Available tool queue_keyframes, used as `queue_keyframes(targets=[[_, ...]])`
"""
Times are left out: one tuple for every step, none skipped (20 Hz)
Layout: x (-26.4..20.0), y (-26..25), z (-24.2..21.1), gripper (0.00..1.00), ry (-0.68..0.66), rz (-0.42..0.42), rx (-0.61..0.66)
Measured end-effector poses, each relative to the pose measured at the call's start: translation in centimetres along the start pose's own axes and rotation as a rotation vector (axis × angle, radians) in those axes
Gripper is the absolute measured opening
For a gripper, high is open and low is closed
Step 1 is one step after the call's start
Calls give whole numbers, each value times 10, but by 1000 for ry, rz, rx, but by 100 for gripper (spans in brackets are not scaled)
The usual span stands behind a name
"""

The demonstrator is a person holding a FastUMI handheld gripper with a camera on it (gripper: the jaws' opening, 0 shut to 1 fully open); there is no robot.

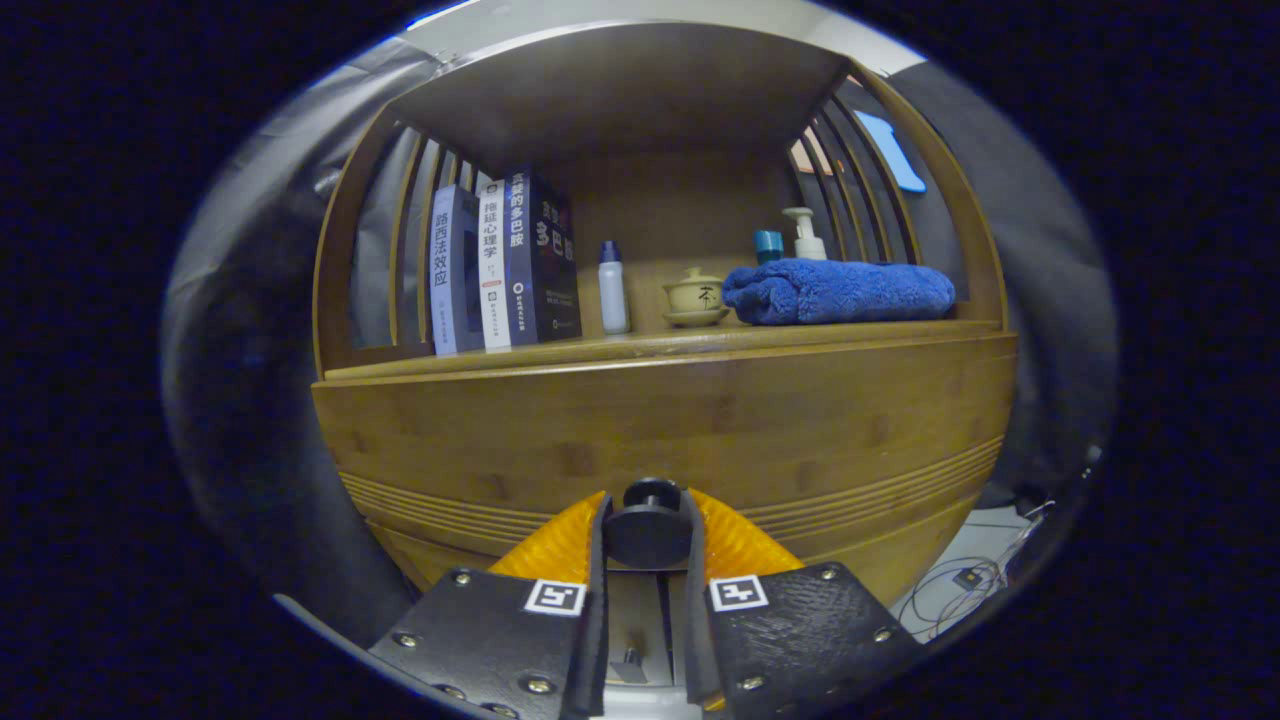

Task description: Pull open the drawer, take out the items inside it, and place them on the countertop above the cabinet.

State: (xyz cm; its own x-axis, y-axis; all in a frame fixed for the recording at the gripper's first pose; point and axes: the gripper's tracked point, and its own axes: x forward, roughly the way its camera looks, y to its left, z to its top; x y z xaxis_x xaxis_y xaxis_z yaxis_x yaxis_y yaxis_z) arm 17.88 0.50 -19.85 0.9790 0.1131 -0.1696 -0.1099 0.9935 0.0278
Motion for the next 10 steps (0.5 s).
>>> queue_keyframes(targets=[[-4,-2,2,31,-4,-19,-42],[-9,-1,3,31,-11,-38,-87],[-17,1,1,31,-10,-47,-109],[-28,-1,-1,31,-5,-60,-110],[-38,-1,-3,31,3,-62,-94],[-45,1,-4,31,3,-57,-74],[-53,2,-3,31,1,-53,-74],[-60,1,-8,31,14,-51,-75],[-69,1,-6,22,13,-50,-79],[-77,1,-9,22,21,-49,-85]])
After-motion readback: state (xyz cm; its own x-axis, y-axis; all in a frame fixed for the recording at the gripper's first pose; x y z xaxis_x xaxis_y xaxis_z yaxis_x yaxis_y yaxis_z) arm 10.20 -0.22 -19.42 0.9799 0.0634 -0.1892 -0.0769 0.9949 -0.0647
